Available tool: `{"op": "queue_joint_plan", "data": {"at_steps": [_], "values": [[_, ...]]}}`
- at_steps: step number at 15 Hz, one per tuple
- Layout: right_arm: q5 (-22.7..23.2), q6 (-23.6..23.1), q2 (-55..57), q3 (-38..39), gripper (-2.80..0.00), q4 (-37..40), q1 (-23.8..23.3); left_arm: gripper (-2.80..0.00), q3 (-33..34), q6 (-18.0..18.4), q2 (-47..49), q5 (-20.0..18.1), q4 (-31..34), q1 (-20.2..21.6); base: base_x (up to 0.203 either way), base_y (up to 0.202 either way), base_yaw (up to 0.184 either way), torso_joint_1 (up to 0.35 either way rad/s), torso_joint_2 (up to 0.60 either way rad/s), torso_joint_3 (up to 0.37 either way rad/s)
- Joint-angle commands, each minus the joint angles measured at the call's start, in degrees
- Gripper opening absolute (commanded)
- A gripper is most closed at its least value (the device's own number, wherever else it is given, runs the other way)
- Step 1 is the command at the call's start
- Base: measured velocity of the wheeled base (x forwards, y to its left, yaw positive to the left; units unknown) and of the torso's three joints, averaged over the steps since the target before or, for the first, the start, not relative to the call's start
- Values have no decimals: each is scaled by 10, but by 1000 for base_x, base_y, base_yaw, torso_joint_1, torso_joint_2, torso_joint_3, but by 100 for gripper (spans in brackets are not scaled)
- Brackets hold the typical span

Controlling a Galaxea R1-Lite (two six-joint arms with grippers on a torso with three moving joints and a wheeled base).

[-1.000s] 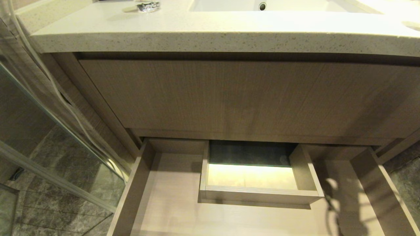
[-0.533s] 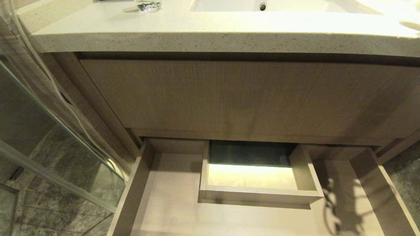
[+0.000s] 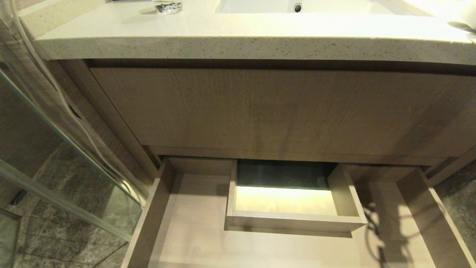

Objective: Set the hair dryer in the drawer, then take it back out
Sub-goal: Place it on the countertop

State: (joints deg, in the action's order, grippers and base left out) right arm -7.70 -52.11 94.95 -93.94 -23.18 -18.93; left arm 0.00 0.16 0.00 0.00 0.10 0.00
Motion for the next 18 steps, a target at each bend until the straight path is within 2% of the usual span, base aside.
{"op": "queue_joint_plan", "data": {"at_steps": [1, 2, 3, 4, 15, 18], "values": [[1, -3, 10, -10, -280, 6, 0, -280, 0, 0, 0, 0, 0, 0, 0, 0, 0, 0, 0, 0], [3, -9, 11, -11, -280, 9, 0, -280, 0, 0, 0, 0, 0, 0, 0, 0, 0, 0, 0, 0], [3, -12, 13, -12, -252, 10, 0, -280, 0, 0, 0, 0, 0, 0, 0, 0, 0, 0, 0, 0], [4, -12, 14, -10, 0, 9, 0, -280, 0, 0, 0, 0, 0, 0, 0, 0, 0, 0, 0, 0], [-3, -19, 17, -19, 0, 16, 4, -280, 0, 0, 0, 0, 0, 0, 0, 0, 0, 0, 0, 0], [-1, -22, -6, 10, 0, 20, 4, -280, 0, 0, 0, 0, 0, 0, 0, 0, 0, 0, 0, 0]]}}
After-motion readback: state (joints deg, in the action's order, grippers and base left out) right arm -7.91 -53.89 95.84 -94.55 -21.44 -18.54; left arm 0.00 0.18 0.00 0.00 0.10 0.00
